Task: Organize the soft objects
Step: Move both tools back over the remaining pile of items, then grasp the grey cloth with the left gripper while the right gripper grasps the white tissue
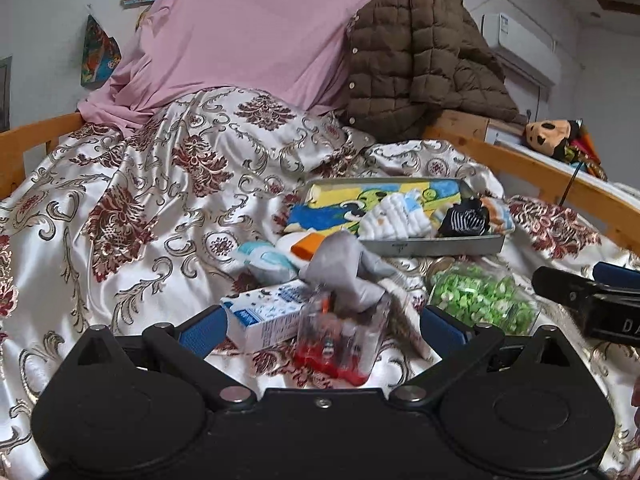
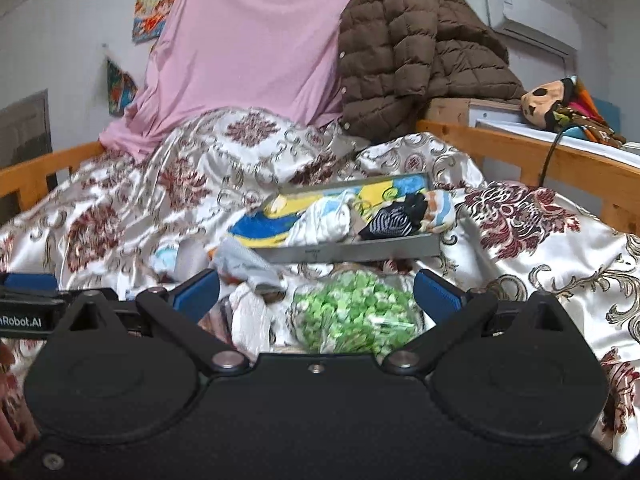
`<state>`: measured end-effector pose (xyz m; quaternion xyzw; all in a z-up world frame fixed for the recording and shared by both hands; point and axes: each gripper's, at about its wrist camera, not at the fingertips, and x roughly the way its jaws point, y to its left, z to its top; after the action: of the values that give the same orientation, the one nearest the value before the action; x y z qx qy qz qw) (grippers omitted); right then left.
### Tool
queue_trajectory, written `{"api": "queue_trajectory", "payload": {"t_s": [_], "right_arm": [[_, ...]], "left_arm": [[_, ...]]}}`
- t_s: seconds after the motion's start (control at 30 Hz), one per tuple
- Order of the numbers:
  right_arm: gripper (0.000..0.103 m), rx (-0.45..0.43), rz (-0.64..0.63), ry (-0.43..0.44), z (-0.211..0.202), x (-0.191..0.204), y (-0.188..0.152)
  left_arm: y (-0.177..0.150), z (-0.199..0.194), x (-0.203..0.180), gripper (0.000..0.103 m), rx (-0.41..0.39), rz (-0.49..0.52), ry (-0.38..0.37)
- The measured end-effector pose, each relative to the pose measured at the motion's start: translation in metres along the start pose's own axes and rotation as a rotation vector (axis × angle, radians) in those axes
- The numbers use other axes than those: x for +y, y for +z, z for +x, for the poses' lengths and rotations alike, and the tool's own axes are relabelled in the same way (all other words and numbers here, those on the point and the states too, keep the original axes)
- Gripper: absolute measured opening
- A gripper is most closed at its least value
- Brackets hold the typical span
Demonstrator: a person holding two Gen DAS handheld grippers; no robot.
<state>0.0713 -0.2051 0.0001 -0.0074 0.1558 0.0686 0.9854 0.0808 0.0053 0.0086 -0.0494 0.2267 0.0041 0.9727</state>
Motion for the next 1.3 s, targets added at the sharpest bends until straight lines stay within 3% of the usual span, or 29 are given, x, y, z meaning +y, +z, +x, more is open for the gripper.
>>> {"api": "queue_trajectory", "payload": {"t_s": [0.47,1.3], "right_arm": [[0.102,0.097,-0.091,0.032,0.015,0.022,-0.01],[0.102,0.197,-0.18,0.07,0.044,0.022,-0.019]], "left_arm": [[-0.004,0.008,0.005,0.102,0.075,-0.012,0.093],[-0.006,0.022,0.008,0.102,0.135,-0.029,0.164]]}}
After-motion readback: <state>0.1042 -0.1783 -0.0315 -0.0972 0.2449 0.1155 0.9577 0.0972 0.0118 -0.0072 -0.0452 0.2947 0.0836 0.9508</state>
